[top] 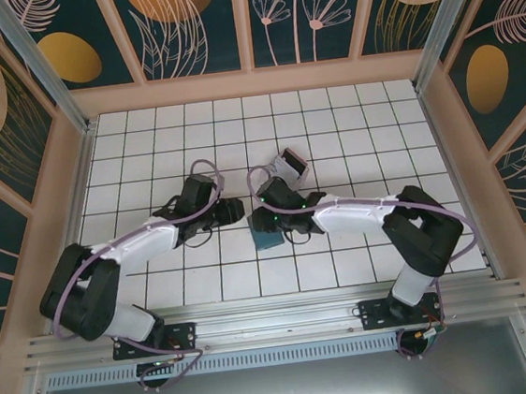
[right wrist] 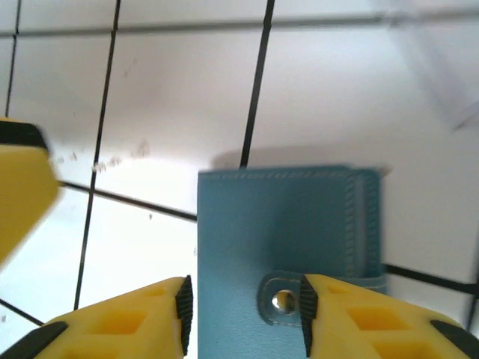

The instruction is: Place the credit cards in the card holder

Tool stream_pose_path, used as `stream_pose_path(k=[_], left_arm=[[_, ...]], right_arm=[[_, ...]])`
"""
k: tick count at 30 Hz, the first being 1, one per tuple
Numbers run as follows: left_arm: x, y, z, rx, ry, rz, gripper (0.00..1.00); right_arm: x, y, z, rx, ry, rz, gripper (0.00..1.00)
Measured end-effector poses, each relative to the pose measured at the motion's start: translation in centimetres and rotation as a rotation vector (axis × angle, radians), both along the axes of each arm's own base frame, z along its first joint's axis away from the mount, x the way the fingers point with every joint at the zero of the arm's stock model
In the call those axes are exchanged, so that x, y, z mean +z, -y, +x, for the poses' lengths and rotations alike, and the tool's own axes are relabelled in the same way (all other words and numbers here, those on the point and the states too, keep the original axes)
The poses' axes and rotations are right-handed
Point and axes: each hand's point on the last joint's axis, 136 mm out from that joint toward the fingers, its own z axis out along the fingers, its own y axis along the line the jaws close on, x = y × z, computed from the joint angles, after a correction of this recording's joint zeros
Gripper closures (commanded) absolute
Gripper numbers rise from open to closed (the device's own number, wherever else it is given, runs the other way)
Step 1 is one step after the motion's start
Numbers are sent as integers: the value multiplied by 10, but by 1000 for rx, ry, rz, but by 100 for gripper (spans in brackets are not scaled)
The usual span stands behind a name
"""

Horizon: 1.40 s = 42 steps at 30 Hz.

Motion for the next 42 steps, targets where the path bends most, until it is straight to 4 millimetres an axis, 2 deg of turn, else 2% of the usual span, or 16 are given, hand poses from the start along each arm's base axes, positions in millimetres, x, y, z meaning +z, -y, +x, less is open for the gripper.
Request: stream_pose_path(k=[3, 5, 6, 7, 8, 10, 13, 16, 18, 20, 21, 22, 27, 31, 37, 42], left_arm=[[37, -24, 16, 97, 96, -38, 38], [63, -51, 28, 188, 175, -47, 26], [75, -64, 33, 235, 214, -43, 16], [87, -79, 36, 285, 255, -33, 5], [95, -89, 37, 327, 283, -23, 1], [114, -110, 38, 406, 350, 9, 2], [125, -135, 39, 502, 399, 62, 2], [122, -164, 44, 603, 408, 132, 1], [118, -183, 47, 670, 409, 181, 1], [113, -201, 48, 735, 415, 233, 1], [109, -210, 47, 770, 419, 257, 1], [104, -220, 45, 809, 424, 282, 1], [68, -261, 22, 930, 490, 379, 2], [46, -279, 3, 945, 560, 485, 2], [53, -297, 5, 977, 671, 520, 1], [43, -299, 15, 924, 711, 518, 1]], right_arm=[[38, 16, 19, -38, 95, 4, 43], [68, 35, 33, -85, 178, 12, 38], [83, 48, 40, -117, 221, 12, 36], [101, 64, 48, -164, 273, 15, 31], [113, 77, 53, -196, 312, 14, 30], [138, 117, 64, -298, 400, 2, 27], [149, 183, 73, -457, 475, -45, 25], [142, 249, 72, -617, 518, -106, 24], [134, 281, 68, -688, 539, -142, 23], [127, 306, 64, -744, 580, -185, 13], [122, 315, 62, -768, 605, -209, 3], [117, 323, 60, -787, 630, -238, 1], [84, 352, 54, -843, 664, -355, 1], [75, 370, 60, -887, 693, -377, 1], [55, 384, 60, -888, 746, -350, 1], [44, 376, 73, -807, 773, -336, 1]])
